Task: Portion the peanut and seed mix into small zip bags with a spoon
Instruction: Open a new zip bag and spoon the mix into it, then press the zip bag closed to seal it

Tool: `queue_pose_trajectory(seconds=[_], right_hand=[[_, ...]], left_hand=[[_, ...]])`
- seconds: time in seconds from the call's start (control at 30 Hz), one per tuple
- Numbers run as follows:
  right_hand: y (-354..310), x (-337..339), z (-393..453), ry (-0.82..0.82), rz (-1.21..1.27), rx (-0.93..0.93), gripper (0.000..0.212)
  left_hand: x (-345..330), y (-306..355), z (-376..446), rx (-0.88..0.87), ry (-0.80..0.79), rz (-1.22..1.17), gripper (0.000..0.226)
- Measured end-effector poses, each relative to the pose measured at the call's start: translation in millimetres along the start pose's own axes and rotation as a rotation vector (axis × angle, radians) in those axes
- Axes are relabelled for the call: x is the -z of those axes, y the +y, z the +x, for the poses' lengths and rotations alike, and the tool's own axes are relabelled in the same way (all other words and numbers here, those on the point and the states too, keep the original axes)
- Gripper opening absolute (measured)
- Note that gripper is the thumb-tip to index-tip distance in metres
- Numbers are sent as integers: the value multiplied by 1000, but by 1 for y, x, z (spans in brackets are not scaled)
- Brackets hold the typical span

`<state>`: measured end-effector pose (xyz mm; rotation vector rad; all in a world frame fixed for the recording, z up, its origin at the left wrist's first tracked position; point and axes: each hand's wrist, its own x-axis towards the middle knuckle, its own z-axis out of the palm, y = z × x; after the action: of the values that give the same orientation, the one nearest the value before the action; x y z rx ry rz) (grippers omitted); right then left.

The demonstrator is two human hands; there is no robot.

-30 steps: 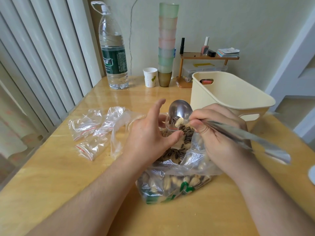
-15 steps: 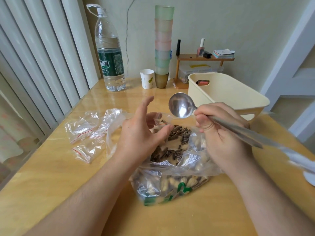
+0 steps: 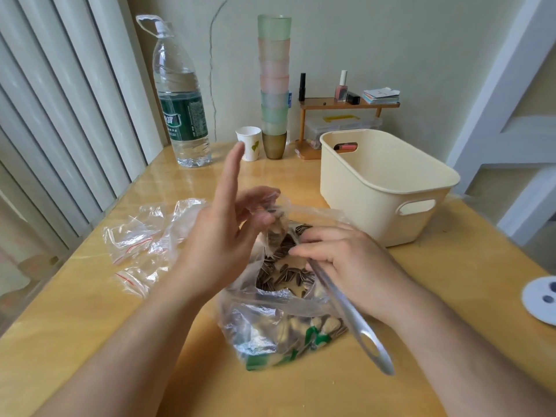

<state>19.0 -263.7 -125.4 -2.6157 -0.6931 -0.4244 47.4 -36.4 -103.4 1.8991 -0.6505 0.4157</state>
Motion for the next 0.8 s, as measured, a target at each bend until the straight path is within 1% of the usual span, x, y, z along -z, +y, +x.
queue_pose_trajectory(seconds=[0.07,0.1,0.13,0.23,0.27,0.3,0.37,0.4,0.5,0.57,0.7,0.8], right_hand=[[-1,1,-1,-45,-8,-37,43],[-1,1,0,-45,24,-64,48],[-2,0,1,1,82,-88,48],[-6,3,8,250,303,-192,32],[-10,5,9,294,374,-226,32],[-13,6,11,295,438,-261,36],[-18,7,13,213,530,-301,46],[-19,6,13,167,564,-303,46],[-23,5,13,120,658,-253,31],[-23,5,13,163,717,-240,29],[-21,2,13,243,724,-300,27],[-21,0,13,323,758,-297,20]], left_hand=[[-2,4,-1,87,4,-205,91],[-3,5,-2,118,4,-268,90],[-3,5,-2,144,0,-303,89],[-5,5,-2,197,-22,-353,86],[-6,6,-2,201,-28,-363,85],[-7,8,-3,196,-33,-372,84],[-10,13,-4,185,-46,-395,82],[-12,15,-4,182,-49,-410,81],[-16,19,-4,160,-47,-456,79],[-16,20,-5,148,-44,-511,80],[-15,23,-5,130,-46,-639,84],[-16,21,-4,169,-14,-696,75]])
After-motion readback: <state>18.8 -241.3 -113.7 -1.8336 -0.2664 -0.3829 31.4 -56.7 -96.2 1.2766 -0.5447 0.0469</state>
